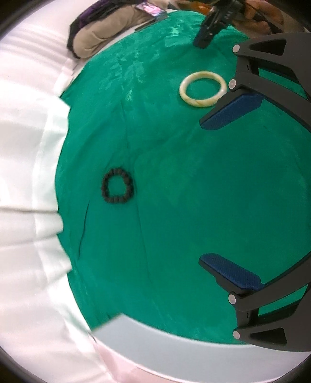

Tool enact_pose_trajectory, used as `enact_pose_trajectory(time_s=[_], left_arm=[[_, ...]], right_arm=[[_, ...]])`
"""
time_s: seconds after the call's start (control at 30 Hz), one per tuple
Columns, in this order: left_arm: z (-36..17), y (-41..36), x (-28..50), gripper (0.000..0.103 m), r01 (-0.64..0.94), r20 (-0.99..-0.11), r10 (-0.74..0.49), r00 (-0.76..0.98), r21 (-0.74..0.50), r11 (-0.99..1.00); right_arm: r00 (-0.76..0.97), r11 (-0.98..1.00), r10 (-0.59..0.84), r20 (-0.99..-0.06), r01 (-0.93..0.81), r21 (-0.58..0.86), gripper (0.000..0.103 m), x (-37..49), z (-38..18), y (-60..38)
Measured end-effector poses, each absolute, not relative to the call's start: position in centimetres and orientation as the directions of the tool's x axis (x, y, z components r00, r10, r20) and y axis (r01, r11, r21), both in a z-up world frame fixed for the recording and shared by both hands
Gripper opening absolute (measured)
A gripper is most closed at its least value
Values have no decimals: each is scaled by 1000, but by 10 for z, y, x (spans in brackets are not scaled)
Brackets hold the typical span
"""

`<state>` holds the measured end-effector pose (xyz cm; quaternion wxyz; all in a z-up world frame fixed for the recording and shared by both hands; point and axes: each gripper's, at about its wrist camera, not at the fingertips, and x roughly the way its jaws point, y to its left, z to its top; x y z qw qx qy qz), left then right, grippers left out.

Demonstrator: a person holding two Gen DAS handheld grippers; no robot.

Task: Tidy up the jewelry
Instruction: 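Close the left tool on the black bead bracelet while the right tool holds the bangle, then carry bracelet and bangle into the white box and open both tools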

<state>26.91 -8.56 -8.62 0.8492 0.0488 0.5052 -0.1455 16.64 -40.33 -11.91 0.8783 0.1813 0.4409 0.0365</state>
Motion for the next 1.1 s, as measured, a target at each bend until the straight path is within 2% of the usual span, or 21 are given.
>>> enact_pose_trajectory(time_s=[0.27,0.37,0.47,0.6,0.67,0.8,0.87,0.9,0.93,0.97,1.1], left_arm=[[-87,-130,326,102,489,-872,-292,394,-70,869],[-94,-148,343,103,566,-882,-278,381,-15,824],[-108,-166,356,102,609,-881,-219,419,95,787],[-123,-181,373,99,650,-875,-233,425,116,751],[-131,-183,383,81,654,-882,-235,408,102,750],[-148,-176,400,64,642,-901,-258,349,29,766],[-150,-172,402,47,652,-899,-289,329,-5,758],[-148,-171,401,43,653,-900,-288,327,-5,757],[-147,-169,402,29,654,-904,-285,318,-9,756],[-146,-167,402,12,651,-909,-282,307,-16,759],[-139,-154,396,9,612,-917,-262,300,-25,790]], right_arm=[[624,922,234,-746,101,374,51,162,-117,-413],[627,917,232,-744,113,381,51,161,-119,-416],[618,908,244,-747,125,399,51,163,-124,-417],[608,908,250,-754,123,400,51,166,-128,-415],[607,906,256,-752,122,406,51,166,-128,-415],[605,905,260,-753,120,409,51,167,-128,-413],[603,905,259,-754,121,408,51,165,-128,-412],[603,905,259,-754,121,408,51,165,-128,-413],[603,904,260,-754,123,410,51,165,-128,-414],[604,903,258,-754,125,410,51,165,-128,-413],[606,903,257,-753,127,411,51,166,-127,-412]])
